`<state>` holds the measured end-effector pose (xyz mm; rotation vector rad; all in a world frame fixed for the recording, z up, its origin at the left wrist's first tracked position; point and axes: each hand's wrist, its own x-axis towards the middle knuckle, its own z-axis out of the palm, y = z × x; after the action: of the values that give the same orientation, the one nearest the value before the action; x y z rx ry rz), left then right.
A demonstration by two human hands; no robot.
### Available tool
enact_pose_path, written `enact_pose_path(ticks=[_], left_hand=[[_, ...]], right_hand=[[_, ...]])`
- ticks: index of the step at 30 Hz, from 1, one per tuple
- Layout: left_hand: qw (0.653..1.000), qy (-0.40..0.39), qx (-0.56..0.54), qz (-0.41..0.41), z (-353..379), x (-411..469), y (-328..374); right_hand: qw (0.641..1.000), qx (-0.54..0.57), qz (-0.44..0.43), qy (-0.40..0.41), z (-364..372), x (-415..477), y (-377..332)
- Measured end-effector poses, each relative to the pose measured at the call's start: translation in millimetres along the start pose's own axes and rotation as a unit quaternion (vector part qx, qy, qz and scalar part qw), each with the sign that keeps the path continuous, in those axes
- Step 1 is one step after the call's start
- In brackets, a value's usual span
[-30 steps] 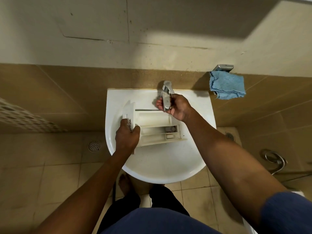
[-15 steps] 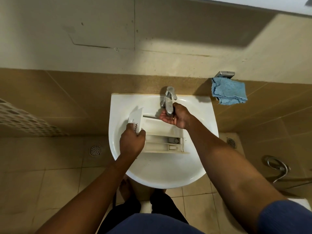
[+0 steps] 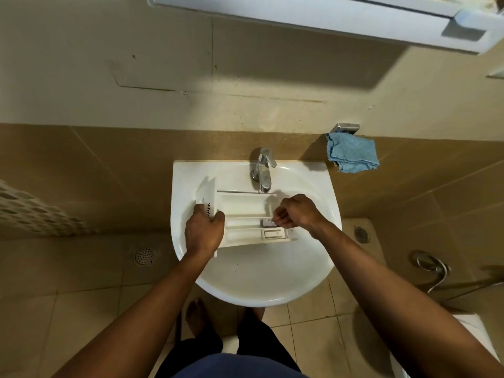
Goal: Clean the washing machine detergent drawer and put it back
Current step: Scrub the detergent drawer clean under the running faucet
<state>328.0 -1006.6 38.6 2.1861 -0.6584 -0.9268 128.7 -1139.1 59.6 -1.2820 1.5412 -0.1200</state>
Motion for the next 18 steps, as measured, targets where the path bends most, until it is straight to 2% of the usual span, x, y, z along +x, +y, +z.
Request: enact_pose_path(ticks=[6,8,11,13,16,18], left_hand=[[0.999,-0.003,-0.032,0.015,-5.8,1.2,-7.7],[0.999,-0.022,-0.038,0.03,-7.8,1.3,-12.0],[0.994,-0.077,-0.063,0.033,-8.8,-0.2,-21.1],[0.989,-0.106,-0.099,0.021,-6.3,-3.3,-27.7],[0.982,-0.138,-0.131,0.006,0.6,-9.1,-36.7],[0.975,-0.15,-0.163,-0.007,5.0,-9.1,-42.9]], right_hand=[[0.992,0.017,-0.008,0.126,-19.1,9.7,38.2],[0.994,0.037,-0.001,0.101,-19.1,7.1,47.4],[0.99,0.131,0.05,0.024,-19.3,-2.1,52.0],[0.988,0.143,0.054,0.01,-21.8,-7.8,55.8],[0.987,0.159,0.031,0.014,-25.1,-18.1,60.9],[0.984,0.168,-0.03,0.044,-26.9,-26.6,60.8]])
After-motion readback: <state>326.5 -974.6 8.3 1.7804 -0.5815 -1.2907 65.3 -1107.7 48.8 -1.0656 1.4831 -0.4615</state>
